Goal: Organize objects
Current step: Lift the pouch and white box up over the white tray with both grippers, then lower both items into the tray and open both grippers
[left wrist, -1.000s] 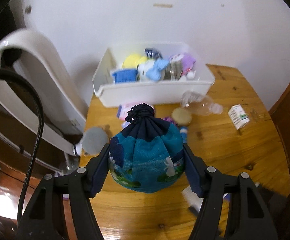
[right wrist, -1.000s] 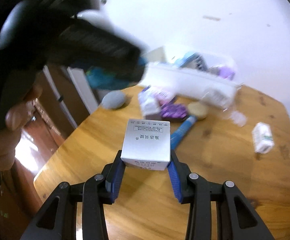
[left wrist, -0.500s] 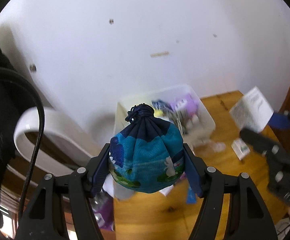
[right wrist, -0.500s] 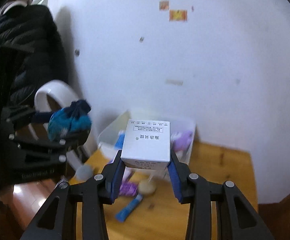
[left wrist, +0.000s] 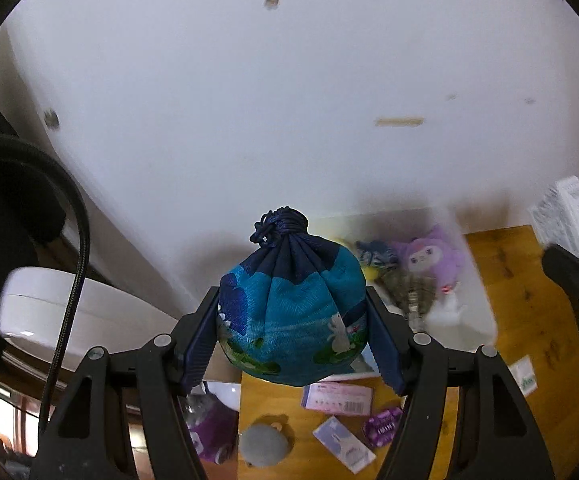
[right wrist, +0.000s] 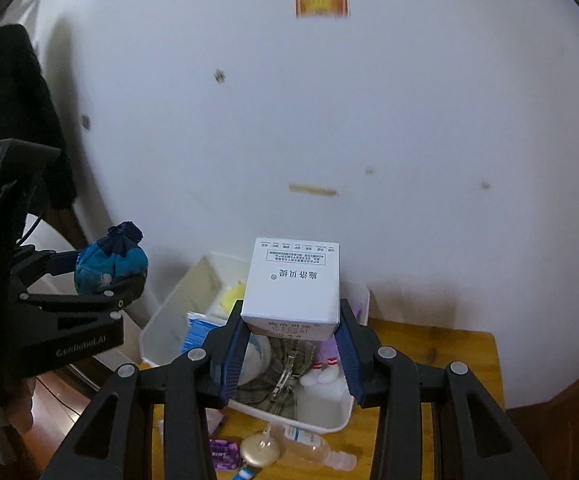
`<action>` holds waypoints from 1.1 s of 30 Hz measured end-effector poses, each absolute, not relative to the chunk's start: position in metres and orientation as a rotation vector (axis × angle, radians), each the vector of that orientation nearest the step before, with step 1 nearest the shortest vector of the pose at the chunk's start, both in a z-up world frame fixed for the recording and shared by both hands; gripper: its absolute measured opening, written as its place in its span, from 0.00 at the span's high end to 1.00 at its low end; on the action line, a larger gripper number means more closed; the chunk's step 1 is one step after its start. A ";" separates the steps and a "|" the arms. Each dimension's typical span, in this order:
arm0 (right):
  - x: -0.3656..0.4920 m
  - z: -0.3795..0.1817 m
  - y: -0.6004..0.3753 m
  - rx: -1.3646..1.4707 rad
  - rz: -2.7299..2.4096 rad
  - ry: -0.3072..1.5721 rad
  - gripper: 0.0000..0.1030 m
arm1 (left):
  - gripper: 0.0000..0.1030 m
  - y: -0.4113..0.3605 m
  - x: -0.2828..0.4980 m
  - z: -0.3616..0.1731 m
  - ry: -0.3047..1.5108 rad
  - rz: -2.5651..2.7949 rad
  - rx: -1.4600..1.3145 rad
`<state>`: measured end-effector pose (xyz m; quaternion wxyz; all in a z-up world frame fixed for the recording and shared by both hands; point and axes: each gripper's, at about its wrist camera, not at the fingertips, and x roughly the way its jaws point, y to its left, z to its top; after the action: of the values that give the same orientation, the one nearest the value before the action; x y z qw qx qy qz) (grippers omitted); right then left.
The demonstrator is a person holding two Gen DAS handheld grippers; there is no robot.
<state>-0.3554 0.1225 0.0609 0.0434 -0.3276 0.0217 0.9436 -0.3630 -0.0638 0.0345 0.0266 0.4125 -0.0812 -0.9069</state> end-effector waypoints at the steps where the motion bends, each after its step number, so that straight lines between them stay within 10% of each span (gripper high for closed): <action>1: -0.362 0.056 0.123 -1.019 2.879 0.074 0.59 | 0.31 -0.064 -0.370 0.028 -0.243 -2.783 1.296; 16: -0.428 -0.050 0.151 -1.301 2.753 0.146 0.58 | 0.31 -0.069 -0.460 -0.087 -0.198 -2.554 1.584; 20: -0.427 -0.067 0.158 -1.353 2.739 0.174 0.39 | 0.28 -0.067 -0.467 -0.110 -0.151 -2.511 1.682; 33: -0.410 -0.072 0.163 -1.377 2.751 0.261 0.38 | 0.11 -0.061 -0.442 -0.097 -0.128 -2.579 1.606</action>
<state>-0.4099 0.1634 -0.0720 0.0268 -0.4459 0.0845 0.8907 -0.4424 -0.0613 -0.0965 0.0504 0.5276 -0.0420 -0.8470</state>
